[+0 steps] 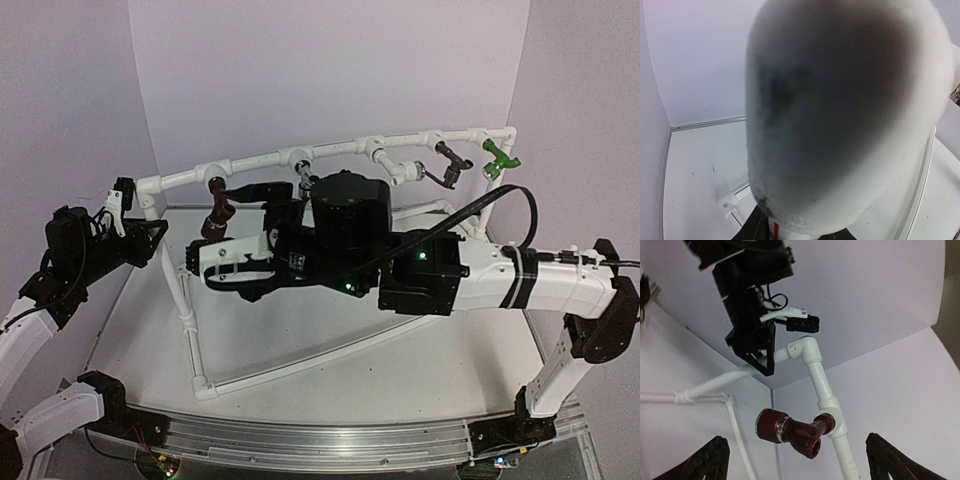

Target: Install the water faucets

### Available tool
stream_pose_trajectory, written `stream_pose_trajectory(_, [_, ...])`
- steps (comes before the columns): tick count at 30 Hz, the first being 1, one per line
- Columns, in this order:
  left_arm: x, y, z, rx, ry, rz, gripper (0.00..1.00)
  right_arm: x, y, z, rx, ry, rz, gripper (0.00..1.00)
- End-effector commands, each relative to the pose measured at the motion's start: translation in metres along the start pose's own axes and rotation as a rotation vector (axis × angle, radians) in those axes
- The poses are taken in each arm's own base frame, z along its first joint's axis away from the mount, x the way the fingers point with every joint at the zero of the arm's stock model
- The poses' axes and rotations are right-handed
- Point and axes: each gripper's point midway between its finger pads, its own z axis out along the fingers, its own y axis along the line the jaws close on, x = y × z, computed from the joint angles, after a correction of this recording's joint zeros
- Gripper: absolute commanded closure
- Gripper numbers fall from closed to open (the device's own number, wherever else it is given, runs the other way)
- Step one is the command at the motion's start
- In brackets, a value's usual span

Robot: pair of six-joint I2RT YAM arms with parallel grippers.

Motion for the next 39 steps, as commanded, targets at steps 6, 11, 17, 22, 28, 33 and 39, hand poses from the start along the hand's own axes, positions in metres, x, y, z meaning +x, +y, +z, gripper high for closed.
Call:
stream_pose_trajectory(6, [0.041,-0.017,0.002,0.09,0.165,-0.164,0.98,0.036,-0.003,0.037,-0.014,0.231,-0.595,0.08])
stream_pose_trajectory(11, [0.04,-0.018,0.002,0.092,0.162,-0.163,0.99,0.038,-0.004,0.055,-0.015,0.257,-0.653,0.12])
stream_pose_trajectory(17, [0.04,-0.019,0.001,0.097,0.161,-0.161,0.99,0.053,-0.014,0.074,0.001,0.32,-0.648,0.27])
stream_pose_trajectory(22, [0.04,-0.019,0.001,0.1,0.161,-0.16,0.98,0.06,-0.014,0.082,0.02,0.344,-0.569,0.51])
stream_pose_trajectory(28, [0.04,-0.02,0.001,0.103,0.161,-0.159,0.98,0.064,-0.02,0.09,0.145,0.362,-0.324,0.86])
stream_pose_trajectory(33, [0.04,-0.02,0.002,0.104,0.163,-0.16,0.98,0.058,-0.036,0.099,0.347,0.273,0.147,1.0])
stream_pose_trajectory(39, [0.041,-0.018,0.002,0.094,0.165,-0.163,0.98,0.066,-0.054,0.098,0.607,0.088,0.853,1.0])
